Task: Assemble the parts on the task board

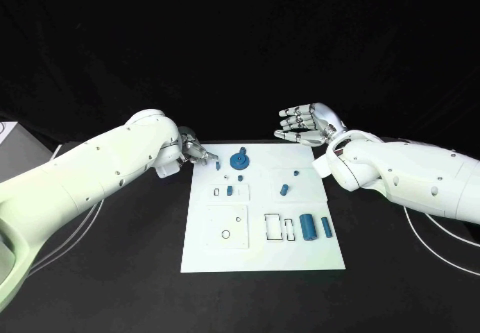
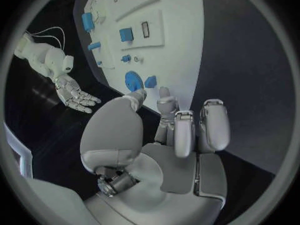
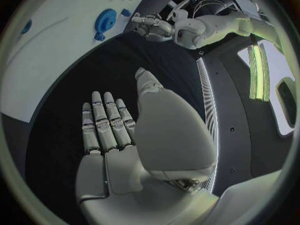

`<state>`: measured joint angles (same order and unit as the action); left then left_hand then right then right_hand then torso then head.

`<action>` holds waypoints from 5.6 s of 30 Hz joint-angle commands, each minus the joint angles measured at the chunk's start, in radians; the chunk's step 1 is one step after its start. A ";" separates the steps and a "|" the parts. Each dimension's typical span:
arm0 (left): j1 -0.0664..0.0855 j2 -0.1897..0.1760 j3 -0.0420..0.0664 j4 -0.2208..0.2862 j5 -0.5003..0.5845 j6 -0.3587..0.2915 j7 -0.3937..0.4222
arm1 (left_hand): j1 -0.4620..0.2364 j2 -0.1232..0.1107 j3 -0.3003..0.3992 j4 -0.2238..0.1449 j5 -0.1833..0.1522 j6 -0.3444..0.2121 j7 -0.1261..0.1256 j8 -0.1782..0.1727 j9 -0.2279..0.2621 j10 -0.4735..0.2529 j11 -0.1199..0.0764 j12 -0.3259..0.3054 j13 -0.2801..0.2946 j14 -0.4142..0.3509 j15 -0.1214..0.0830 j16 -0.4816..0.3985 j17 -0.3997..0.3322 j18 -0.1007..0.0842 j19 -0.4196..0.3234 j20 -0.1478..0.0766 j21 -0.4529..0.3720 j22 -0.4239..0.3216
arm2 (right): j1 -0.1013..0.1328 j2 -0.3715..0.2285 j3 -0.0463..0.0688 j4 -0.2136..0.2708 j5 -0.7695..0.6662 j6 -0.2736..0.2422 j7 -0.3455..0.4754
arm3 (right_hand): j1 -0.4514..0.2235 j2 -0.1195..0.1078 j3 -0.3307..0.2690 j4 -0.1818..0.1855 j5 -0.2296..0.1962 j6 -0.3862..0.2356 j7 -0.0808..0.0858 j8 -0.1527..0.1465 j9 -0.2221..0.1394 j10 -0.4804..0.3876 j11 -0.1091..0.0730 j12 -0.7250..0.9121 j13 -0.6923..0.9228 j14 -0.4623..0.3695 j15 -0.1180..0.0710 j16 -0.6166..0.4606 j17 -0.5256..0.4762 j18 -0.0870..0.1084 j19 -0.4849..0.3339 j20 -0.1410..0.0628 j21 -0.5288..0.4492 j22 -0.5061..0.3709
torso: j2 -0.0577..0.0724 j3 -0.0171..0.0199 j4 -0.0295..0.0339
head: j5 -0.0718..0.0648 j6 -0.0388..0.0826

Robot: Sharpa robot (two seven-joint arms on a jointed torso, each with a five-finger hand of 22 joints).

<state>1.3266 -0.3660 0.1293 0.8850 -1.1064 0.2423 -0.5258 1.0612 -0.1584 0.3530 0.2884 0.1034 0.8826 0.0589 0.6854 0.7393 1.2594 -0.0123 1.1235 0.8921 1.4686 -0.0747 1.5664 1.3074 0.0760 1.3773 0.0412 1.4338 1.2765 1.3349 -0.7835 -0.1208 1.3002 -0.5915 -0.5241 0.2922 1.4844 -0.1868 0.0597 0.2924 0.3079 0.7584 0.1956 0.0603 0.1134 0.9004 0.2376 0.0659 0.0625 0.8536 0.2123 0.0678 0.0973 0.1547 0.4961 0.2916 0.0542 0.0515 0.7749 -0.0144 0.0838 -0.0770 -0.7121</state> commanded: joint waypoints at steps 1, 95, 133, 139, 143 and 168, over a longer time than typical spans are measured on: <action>0.002 0.011 -0.001 -0.006 0.034 -0.014 0.012 | 0.005 -0.001 -0.002 0.004 0.006 -0.007 0.002 -0.005 -0.002 -0.008 0.002 -0.003 -0.002 0.098 0.008 -0.003 0.250 -0.008 -0.007 0.000 -0.005 -0.002 | 0.001 0.002 0.001 0.002 -0.009 0.005 0.008 | -0.003 0.002 0.000 0.000 0.006 0.004 0.095 0.005 -0.002 0.006 0.001 -0.003 0.001 -0.009 0.001 -0.004 -0.001 -0.011 -0.009 0.000 -0.004 -0.001 | 0.005 -0.0019 -0.0032 | 0.002 0.001; 0.001 0.017 -0.029 0.013 0.153 0.000 0.024 | 0.126 -0.021 0.513 -0.249 0.186 -0.009 0.011 0.000 0.023 -0.004 0.005 0.010 -0.032 0.102 0.012 0.004 0.263 -0.011 0.006 0.007 0.006 0.029 | 0.004 0.013 0.001 -0.008 -0.009 0.009 0.001 | 0.000 0.007 0.006 0.000 0.009 0.006 0.096 0.005 -0.004 0.007 0.001 -0.004 0.000 -0.013 0.001 -0.004 -0.004 -0.012 -0.011 0.000 -0.004 -0.001 | 0.002 -0.0058 -0.0004 | -0.003 -0.012; -0.010 -0.182 -0.074 0.380 0.081 -0.051 0.027 | 0.115 -0.054 0.520 -0.290 0.253 0.032 0.000 -0.006 0.018 0.047 -0.005 0.048 0.023 0.102 0.003 0.004 0.263 -0.019 0.031 0.000 0.025 0.063 | 0.003 -0.022 0.000 -0.006 -0.002 0.001 0.002 | 0.002 0.009 0.009 -0.001 0.009 0.009 0.097 0.005 -0.004 0.007 0.001 -0.003 0.000 -0.011 0.001 -0.003 -0.005 -0.012 -0.009 0.000 -0.003 0.000 | -0.013 -0.0058 0.0189 | 0.007 -0.033; -0.011 -0.176 -0.091 0.384 0.058 -0.039 0.027 | 0.115 -0.054 0.520 -0.291 0.254 0.032 0.000 -0.006 0.018 0.047 -0.006 0.047 0.023 0.102 0.003 0.004 0.263 -0.019 0.032 0.000 0.025 0.063 | 0.003 -0.022 0.000 -0.004 -0.002 0.001 0.002 | 0.006 0.010 0.016 -0.002 0.029 0.008 0.097 0.004 -0.006 0.008 0.001 -0.004 0.000 -0.012 0.001 -0.003 -0.007 -0.011 -0.009 0.000 -0.002 0.000 | -0.013 -0.0046 0.0187 | 0.010 -0.038; -0.012 -0.170 -0.103 0.380 0.053 -0.035 0.027 | 0.115 -0.055 0.520 -0.291 0.254 0.033 0.000 -0.007 0.017 0.048 -0.006 0.049 0.025 0.102 0.003 0.004 0.263 -0.019 0.032 0.000 0.025 0.063 | 0.003 -0.022 0.000 -0.003 -0.002 0.001 0.002 | 0.007 0.011 0.019 -0.002 0.044 0.010 0.097 0.004 -0.007 0.008 0.001 -0.004 0.000 -0.012 0.001 -0.003 -0.009 -0.011 -0.008 0.000 -0.002 0.000 | -0.012 -0.0071 0.0191 | 0.011 -0.040; -0.013 -0.162 -0.122 0.370 0.033 -0.019 0.026 | 0.115 -0.055 0.521 -0.291 0.256 0.036 -0.001 -0.009 0.016 0.049 -0.006 0.047 0.023 0.102 0.002 0.004 0.263 -0.020 0.033 0.000 0.026 0.065 | 0.003 -0.022 0.000 -0.002 -0.002 -0.002 0.005 | 0.008 0.011 0.023 -0.002 0.065 0.006 0.097 0.003 -0.010 0.006 0.001 -0.004 0.000 -0.014 0.001 -0.003 -0.011 -0.012 -0.010 0.000 -0.002 0.000 | -0.013 -0.0051 0.0188 | 0.013 -0.048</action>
<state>1.3141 -0.5304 0.0069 1.2544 -1.0655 0.2047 -0.5107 1.1679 -0.2112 0.6651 0.2137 0.3521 0.9101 0.0605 0.6790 0.7556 1.2993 -0.0193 1.1693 0.9157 1.4649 -0.0638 1.5664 1.3074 0.0759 1.4026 0.0414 1.4552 1.3076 1.3380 -0.8053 -0.1207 1.2968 -0.5905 -0.5269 0.2872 1.4884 -0.1830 0.0778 0.2884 0.3660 0.7619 0.1992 0.0603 0.1049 0.9003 0.2377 0.0659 0.0625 0.8465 0.2125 0.0678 0.0876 0.1548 0.4890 0.2915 0.0542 0.0517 0.7610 -0.0203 0.1034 -0.0639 -0.7597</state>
